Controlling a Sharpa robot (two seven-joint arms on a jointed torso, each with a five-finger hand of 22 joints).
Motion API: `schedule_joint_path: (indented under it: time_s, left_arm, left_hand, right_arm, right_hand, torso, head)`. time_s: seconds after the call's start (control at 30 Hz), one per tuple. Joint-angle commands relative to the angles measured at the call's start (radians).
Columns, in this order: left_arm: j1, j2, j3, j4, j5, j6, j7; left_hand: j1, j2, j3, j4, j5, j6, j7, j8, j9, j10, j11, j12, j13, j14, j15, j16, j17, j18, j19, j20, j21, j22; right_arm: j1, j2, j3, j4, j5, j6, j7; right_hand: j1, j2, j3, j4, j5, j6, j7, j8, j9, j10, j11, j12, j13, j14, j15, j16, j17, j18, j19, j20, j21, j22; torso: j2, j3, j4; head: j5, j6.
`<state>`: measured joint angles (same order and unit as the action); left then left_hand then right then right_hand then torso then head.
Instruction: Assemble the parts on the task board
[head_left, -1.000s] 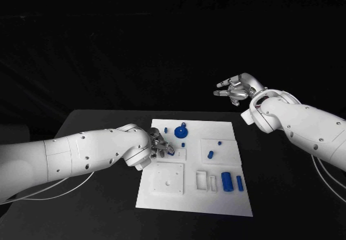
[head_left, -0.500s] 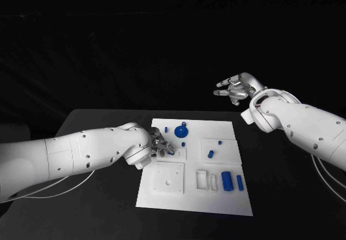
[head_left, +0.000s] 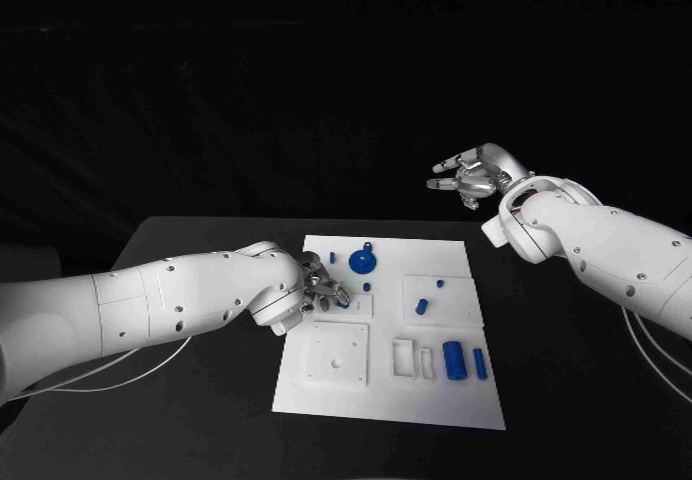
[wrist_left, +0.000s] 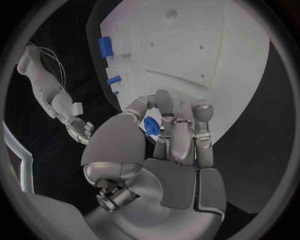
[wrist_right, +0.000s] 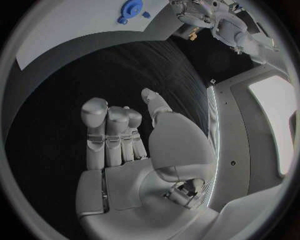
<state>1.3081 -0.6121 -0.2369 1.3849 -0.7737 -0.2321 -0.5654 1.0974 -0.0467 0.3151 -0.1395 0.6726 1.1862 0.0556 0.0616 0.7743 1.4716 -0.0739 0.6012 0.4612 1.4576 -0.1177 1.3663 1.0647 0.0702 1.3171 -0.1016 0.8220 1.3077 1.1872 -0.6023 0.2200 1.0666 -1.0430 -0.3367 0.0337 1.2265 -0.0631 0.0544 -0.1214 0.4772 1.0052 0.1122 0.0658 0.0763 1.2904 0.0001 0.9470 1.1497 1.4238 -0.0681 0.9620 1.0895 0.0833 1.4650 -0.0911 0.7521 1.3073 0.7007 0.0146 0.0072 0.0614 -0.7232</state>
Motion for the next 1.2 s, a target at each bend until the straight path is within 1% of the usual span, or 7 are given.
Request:
schedule_joint_path:
  time_s: [0.03, 0.3, 0.47, 0.77, 0.93, 1.0, 1.2]
  left_arm:
    - [-0.006, 0.007, -0.004, -0.003, -0.003, 0.033, -0.011]
    - [-0.006, 0.015, -0.004, -0.011, -0.003, 0.044, -0.006]
    - [-0.006, 0.018, -0.004, -0.014, -0.003, 0.054, -0.005]
    - [-0.006, 0.017, -0.004, -0.012, -0.003, 0.092, -0.001]
    - [-0.006, 0.017, -0.004, -0.013, -0.003, 0.101, -0.001]
    - [-0.006, 0.017, -0.004, -0.014, -0.003, 0.102, 0.000]
    - [-0.006, 0.017, -0.004, -0.018, -0.003, 0.101, 0.001]
  left_hand:
    - [-0.001, 0.014, 0.034, -0.024, -0.005, 0.147, -0.097, 0.007, 0.340, 0.043, -0.009, 0.008, -0.001, 0.004, 0.002, 0.005, 0.003, 0.014, -0.002, 0.008, 0.006, 0.053]
    - [-0.006, 0.020, 0.032, -0.019, -0.005, 0.161, -0.101, 0.007, 0.367, 0.043, -0.011, 0.018, -0.010, 0.005, 0.003, 0.012, 0.010, 0.017, -0.002, 0.014, 0.013, 0.054]
    - [-0.010, 0.024, 0.035, -0.020, -0.004, 0.166, -0.103, 0.007, 0.382, 0.043, -0.012, 0.030, -0.036, 0.005, 0.003, 0.015, 0.012, 0.022, -0.003, 0.021, 0.017, 0.054]
    - [-0.017, 0.037, 0.027, -0.016, -0.012, 0.190, -0.110, 0.006, 0.425, 0.043, -0.015, 0.065, -0.091, 0.007, 0.005, 0.028, 0.027, 0.040, -0.006, 0.047, 0.026, 0.054]
    - [-0.017, 0.044, 0.021, -0.010, -0.035, 0.195, -0.113, 0.007, 0.429, 0.043, -0.015, 0.072, -0.097, 0.007, 0.006, 0.030, 0.031, 0.043, -0.005, 0.053, 0.029, 0.055]
    - [-0.017, 0.055, 0.014, 0.000, -0.074, 0.199, -0.114, 0.007, 0.433, 0.043, -0.016, 0.075, -0.099, 0.008, 0.006, 0.031, 0.033, 0.045, -0.005, 0.056, 0.029, 0.055]
    - [-0.013, 0.074, -0.004, 0.026, -0.124, 0.202, -0.116, 0.007, 0.444, 0.043, -0.015, 0.082, -0.107, 0.008, 0.007, 0.030, 0.033, 0.052, -0.006, 0.064, 0.030, 0.054]
  right_arm:
    - [0.000, 0.002, 0.000, -0.002, -0.008, 0.015, 0.002]
    - [-0.001, 0.005, 0.000, -0.005, -0.008, 0.020, 0.002]
    - [-0.001, 0.005, 0.000, -0.007, -0.008, 0.021, 0.001]
    - [-0.003, 0.006, 0.000, -0.010, -0.009, 0.026, 0.000]
    - [-0.003, 0.006, 0.000, -0.011, -0.009, 0.027, 0.000]
    - [-0.004, 0.006, 0.000, -0.011, -0.009, 0.028, 0.000]
    - [-0.005, 0.006, 0.000, -0.012, -0.009, 0.029, 0.000]
  right_hand:
    - [-0.006, 0.002, -0.002, 0.004, 0.007, 0.006, -0.001, -0.003, -0.001, -0.008, -0.002, -0.005, -0.001, 0.000, -0.001, -0.007, 0.001, 0.010, 0.025, 0.004, -0.003, 0.090]
    - [-0.006, 0.002, 0.000, 0.002, 0.008, 0.007, -0.001, -0.003, -0.001, -0.008, -0.002, -0.005, -0.001, 0.000, -0.001, -0.007, 0.001, 0.010, 0.025, 0.003, -0.004, 0.089]
    - [-0.005, 0.002, 0.002, 0.001, 0.010, 0.006, -0.001, -0.003, -0.001, -0.009, -0.002, -0.005, -0.001, -0.001, -0.001, -0.009, 0.000, 0.010, 0.025, 0.003, -0.005, 0.089]
    - [-0.005, 0.003, 0.006, -0.003, 0.017, 0.006, 0.000, -0.003, -0.001, -0.009, -0.002, -0.006, -0.001, -0.002, -0.001, -0.009, 0.000, 0.010, 0.025, 0.003, -0.006, 0.089]
    - [-0.007, 0.003, 0.008, -0.004, 0.019, 0.006, 0.000, -0.003, -0.001, -0.009, -0.002, -0.006, -0.001, -0.001, -0.001, -0.008, 0.000, 0.010, 0.025, 0.003, -0.005, 0.089]
    - [-0.007, 0.003, 0.008, -0.004, 0.019, 0.006, 0.000, -0.003, -0.001, -0.009, -0.002, -0.006, -0.001, -0.001, -0.001, -0.008, 0.000, 0.010, 0.025, 0.003, -0.005, 0.089]
    - [-0.007, 0.002, 0.009, -0.005, 0.022, 0.007, -0.001, -0.003, -0.001, -0.010, -0.002, -0.006, -0.001, -0.001, -0.001, -0.009, 0.000, 0.010, 0.025, 0.003, -0.006, 0.089]
  torso:
    - [0.000, 0.0002, -0.0001]
    - [0.000, 0.0001, -0.0005]
    - [0.000, 0.0005, -0.0002]
    - [0.000, -0.0003, 0.0003]
    - [0.000, -0.0008, 0.0011]
    - [0.000, -0.0011, 0.0010]
    - [0.000, -0.0015, 0.0009]
  head:
    - [0.001, -0.001]
    - [0.001, -0.003]
    - [0.001, -0.004]
    - [-0.001, -0.006]
    - [-0.002, -0.007]
    - [-0.002, -0.007]
    - [-0.001, -0.008]
